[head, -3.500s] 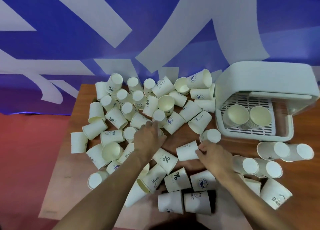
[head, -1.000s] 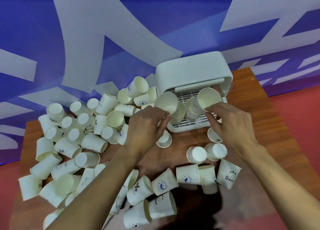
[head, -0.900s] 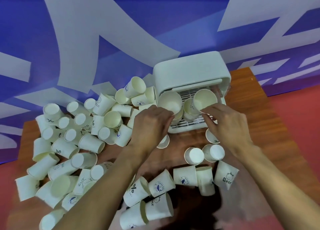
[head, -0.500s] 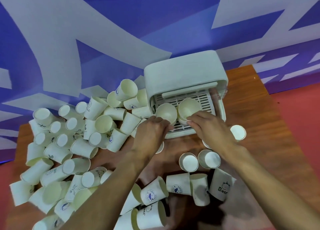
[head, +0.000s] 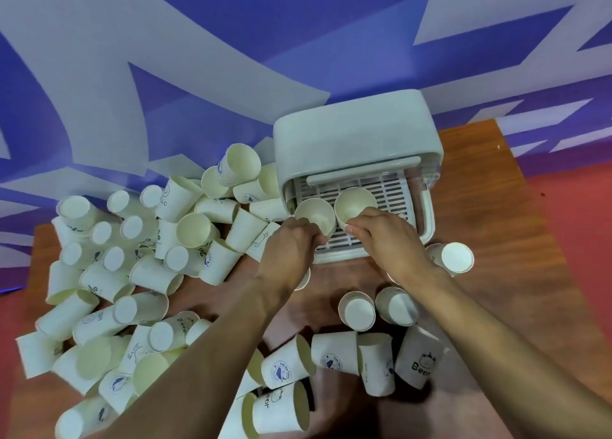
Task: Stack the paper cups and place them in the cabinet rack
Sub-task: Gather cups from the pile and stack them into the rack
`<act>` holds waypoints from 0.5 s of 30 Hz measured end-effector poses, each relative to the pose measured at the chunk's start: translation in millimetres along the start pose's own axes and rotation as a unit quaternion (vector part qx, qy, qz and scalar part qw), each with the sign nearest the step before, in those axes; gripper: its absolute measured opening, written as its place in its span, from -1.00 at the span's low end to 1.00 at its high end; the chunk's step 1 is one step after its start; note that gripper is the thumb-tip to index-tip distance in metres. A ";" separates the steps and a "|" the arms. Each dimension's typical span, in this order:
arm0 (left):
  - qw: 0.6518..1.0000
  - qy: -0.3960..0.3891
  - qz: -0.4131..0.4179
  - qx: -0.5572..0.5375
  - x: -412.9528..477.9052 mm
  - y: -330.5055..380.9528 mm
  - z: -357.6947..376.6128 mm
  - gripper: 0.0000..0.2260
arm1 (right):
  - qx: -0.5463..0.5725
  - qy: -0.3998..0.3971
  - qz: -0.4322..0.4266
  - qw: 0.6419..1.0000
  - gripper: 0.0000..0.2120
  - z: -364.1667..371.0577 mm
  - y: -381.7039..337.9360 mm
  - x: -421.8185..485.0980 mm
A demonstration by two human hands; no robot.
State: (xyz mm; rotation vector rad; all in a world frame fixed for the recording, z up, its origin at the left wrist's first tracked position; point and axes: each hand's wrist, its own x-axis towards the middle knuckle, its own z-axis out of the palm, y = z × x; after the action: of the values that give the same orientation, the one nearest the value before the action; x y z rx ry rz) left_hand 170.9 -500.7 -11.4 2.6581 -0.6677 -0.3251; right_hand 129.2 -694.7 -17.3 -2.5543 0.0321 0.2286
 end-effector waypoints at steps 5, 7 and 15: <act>1.000 0.009 -0.010 -0.003 -2.0 1.5 0.7 -0.76 | 0.013 0.013 0.015 1.000 -0.77 4.7 -0.2 0.1; 1.000 0.007 -0.012 0.006 -2.7 2.5 1.1 -0.76 | 0.004 0.017 0.022 1.000 -0.76 5.0 -2.0 0.1; 0.998 -0.019 -0.051 0.036 -5.0 13.7 -4.0 -0.83 | -0.046 0.013 0.040 0.998 -0.74 -0.2 -9.7 -5.7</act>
State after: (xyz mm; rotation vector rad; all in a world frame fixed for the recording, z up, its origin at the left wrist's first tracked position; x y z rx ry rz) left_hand 162.3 -508.2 -1.4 2.7671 -0.5651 -0.3868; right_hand 124.3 -686.9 -10.9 -2.6510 0.1377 0.2333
